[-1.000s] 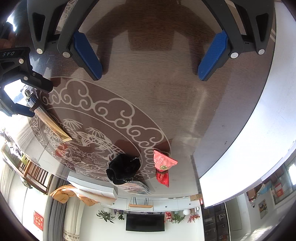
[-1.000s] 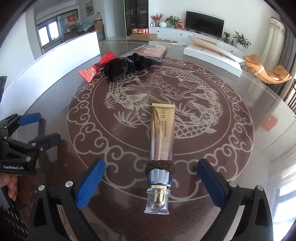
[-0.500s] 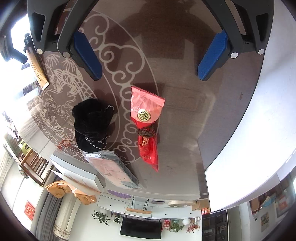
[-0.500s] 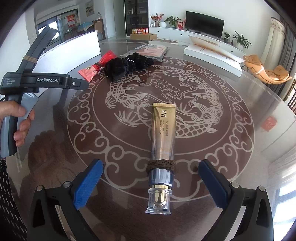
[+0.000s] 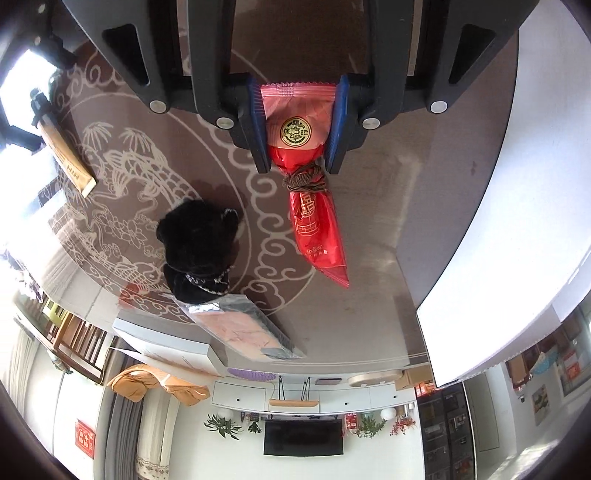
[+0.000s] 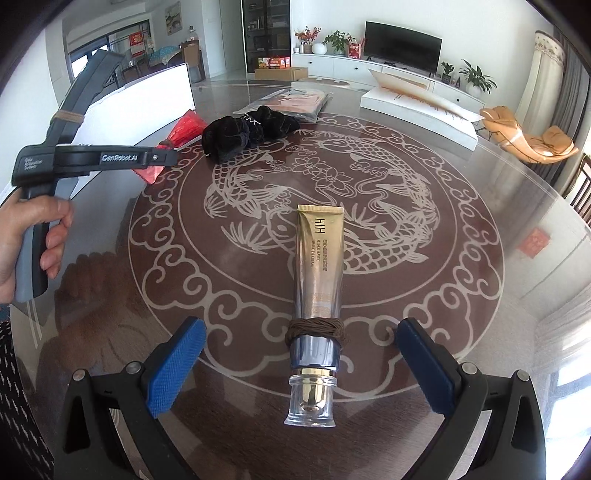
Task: Organize objects
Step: 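Grasp the red candy package with the left tool while the right holds the tube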
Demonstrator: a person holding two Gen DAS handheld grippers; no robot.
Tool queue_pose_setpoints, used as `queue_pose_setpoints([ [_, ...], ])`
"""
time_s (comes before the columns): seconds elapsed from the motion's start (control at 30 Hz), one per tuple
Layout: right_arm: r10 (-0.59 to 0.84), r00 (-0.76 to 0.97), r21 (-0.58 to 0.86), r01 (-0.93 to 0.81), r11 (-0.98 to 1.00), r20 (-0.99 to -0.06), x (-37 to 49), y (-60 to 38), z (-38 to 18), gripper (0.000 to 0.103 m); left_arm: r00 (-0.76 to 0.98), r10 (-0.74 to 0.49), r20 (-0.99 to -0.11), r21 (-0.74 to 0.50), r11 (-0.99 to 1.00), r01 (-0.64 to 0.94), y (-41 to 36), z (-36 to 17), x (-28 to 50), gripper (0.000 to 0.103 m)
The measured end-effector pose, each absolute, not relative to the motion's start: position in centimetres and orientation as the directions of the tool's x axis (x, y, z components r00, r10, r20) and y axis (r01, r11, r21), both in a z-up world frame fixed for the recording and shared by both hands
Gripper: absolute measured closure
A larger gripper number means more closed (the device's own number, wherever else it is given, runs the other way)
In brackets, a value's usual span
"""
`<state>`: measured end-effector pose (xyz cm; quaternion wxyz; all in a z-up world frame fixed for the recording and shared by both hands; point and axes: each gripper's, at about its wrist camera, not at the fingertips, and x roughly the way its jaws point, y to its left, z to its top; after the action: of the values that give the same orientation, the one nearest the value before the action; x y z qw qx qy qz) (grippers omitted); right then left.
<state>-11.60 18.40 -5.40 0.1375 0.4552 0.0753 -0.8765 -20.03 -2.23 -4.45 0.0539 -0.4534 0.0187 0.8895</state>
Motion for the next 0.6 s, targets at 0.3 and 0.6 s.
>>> queue_pose_setpoints([
  [0.3, -0.172, -0.548, -0.007, 0.310, -0.951, -0.818, -11.6, 18.4, -5.4, 0.000, -0.583, 0.017, -0.812, 0.013, -0.999, -0.047, -0.8, -5.0, -12.4, 0.017],
  [0.6, -0.173, -0.548, -0.007, 0.311, -0.950, -0.818, -11.6, 18.5, -5.5, 0.000, -0.578, 0.025, -0.815, 0.003, -0.999, -0.047, -1.0, -5.3, -12.3, 0.006],
])
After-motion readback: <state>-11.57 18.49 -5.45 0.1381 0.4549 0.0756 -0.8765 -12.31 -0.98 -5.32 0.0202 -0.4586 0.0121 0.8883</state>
